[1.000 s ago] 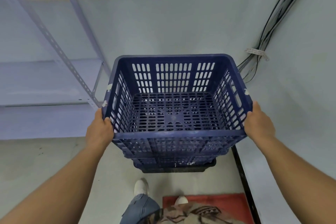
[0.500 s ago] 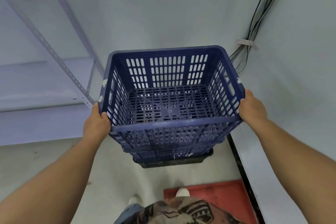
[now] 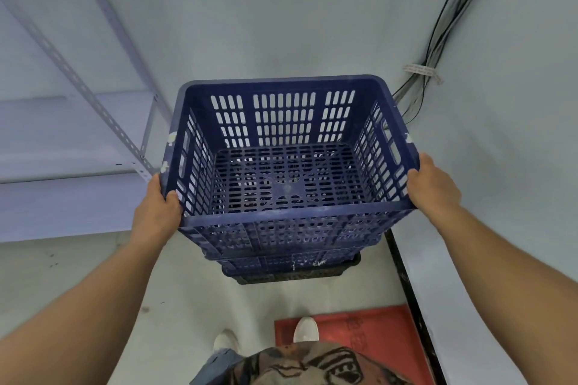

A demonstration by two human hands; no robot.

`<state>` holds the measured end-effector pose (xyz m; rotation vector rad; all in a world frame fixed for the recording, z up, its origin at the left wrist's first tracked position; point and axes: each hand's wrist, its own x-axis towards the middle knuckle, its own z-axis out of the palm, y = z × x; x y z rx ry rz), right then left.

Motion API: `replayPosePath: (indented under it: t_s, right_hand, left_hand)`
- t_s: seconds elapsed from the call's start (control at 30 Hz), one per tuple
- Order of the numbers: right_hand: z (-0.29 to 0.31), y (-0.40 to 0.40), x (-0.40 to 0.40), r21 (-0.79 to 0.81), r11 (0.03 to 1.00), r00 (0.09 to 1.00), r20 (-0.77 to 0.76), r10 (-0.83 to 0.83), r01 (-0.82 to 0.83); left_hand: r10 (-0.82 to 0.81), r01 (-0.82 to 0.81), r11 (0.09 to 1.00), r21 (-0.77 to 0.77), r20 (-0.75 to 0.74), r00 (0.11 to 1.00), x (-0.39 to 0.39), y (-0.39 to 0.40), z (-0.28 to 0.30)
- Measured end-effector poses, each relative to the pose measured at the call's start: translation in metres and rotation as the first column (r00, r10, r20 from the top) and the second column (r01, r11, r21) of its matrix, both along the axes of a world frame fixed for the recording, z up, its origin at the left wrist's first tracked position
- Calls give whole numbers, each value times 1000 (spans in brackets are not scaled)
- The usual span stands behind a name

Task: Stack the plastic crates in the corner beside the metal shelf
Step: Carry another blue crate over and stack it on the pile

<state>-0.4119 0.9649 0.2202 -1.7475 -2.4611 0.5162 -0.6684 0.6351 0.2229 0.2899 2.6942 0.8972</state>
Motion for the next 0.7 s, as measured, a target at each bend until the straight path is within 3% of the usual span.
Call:
replayPosePath:
  t_s: [0.23,0.37,0.5,0.7]
  right_hand:
    - [23,-12,-35,201,956,977,65,203,-212]
    - [13,-19,-34,146,972,979,110,170,-185]
    - [-8,-19,-23,86,974,953,242,185,-211]
    - [-7,-23,-21,90,972,946,266,188,-219]
  left_hand:
    - [-110,63,980,-191,-245,963,2,23,12]
    - [-95,48,968,-246,-182,979,12,26,10]
    - [-191,104,901,-421,-169,967,10,16,-6]
    - [-208,110,875,-472,-160,965,13,18,-6]
